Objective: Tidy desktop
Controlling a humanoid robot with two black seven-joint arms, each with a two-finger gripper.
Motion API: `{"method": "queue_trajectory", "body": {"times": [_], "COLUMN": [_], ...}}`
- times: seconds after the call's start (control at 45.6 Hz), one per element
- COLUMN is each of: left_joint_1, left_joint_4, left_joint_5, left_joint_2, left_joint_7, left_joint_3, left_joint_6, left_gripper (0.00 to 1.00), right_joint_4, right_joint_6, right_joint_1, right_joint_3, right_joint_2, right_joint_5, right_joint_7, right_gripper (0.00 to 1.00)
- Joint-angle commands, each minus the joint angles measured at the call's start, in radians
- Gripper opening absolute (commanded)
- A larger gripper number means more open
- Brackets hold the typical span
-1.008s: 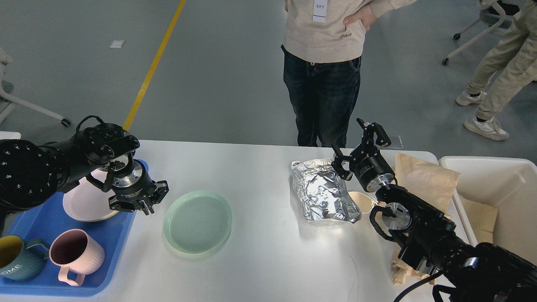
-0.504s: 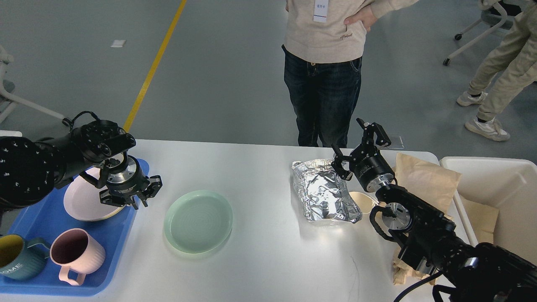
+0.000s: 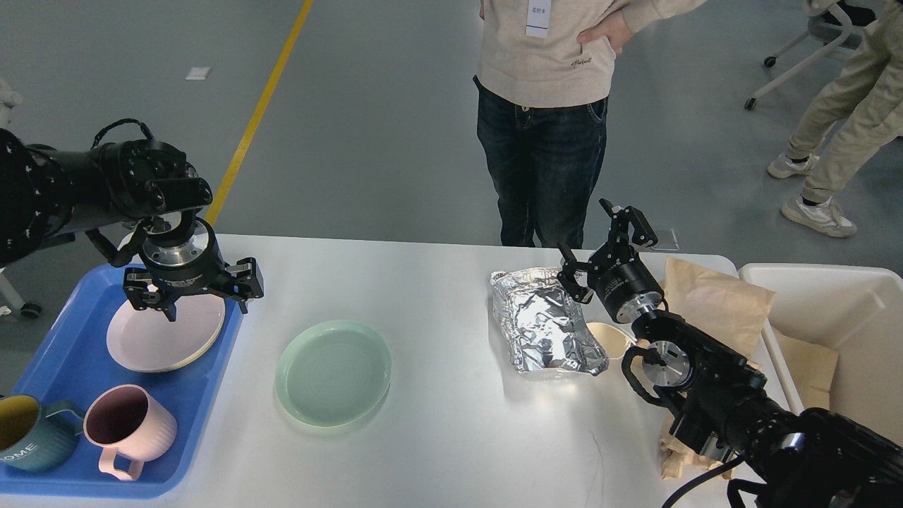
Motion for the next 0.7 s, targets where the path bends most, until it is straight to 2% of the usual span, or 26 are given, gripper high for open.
{"method": "queue_trajectory", "body": {"times": [0.0, 0.197, 0.351, 0.46, 0.548, 0.68], "left_joint_1": [-0.112, -0.21, -0.198, -0.086, 0.018, 0.188], "left_joint_4": [-0.076, -0.154, -0.151, -0.102, -0.016, 0.128], "left_joint_5": [0.001, 0.001, -0.001, -0.001, 0.001, 0.002], "left_joint_2": [-0.002, -0.002, -0.009, -0.015, -0.054, -0.115], "left_joint_7": [-0.005, -0.004, -0.005, -0.021, -0.024, -0.022], "left_joint_3": [0.043, 0.075, 0.074, 0.042, -0.006, -0.026], "left_joint_6": [-0.046, -0.096, -0.093, -0.06, -0.005, 0.035], "left_gripper": [0.96, 0.96, 0.96, 0.96, 0.96, 0.96], "right_joint_4": [0.0, 0.0, 0.0, 0.0, 0.0, 0.0], "right_joint_6": [0.0, 0.0, 0.0, 0.0, 0.0, 0.0], "right_joint_1": [0.0, 0.0, 0.0, 0.0, 0.0, 0.0], "right_joint_3": [0.0, 0.0, 0.0, 0.0, 0.0, 0.0], "right_joint_2": [0.0, 0.0, 0.0, 0.0, 0.0, 0.0], "right_joint_5": [0.0, 0.0, 0.0, 0.0, 0.0, 0.0], "right_joint_7": [0.0, 0.0, 0.0, 0.0, 0.0, 0.0], "right_gripper": [1.0, 1.0, 1.0, 1.0, 1.0, 1.0]}}
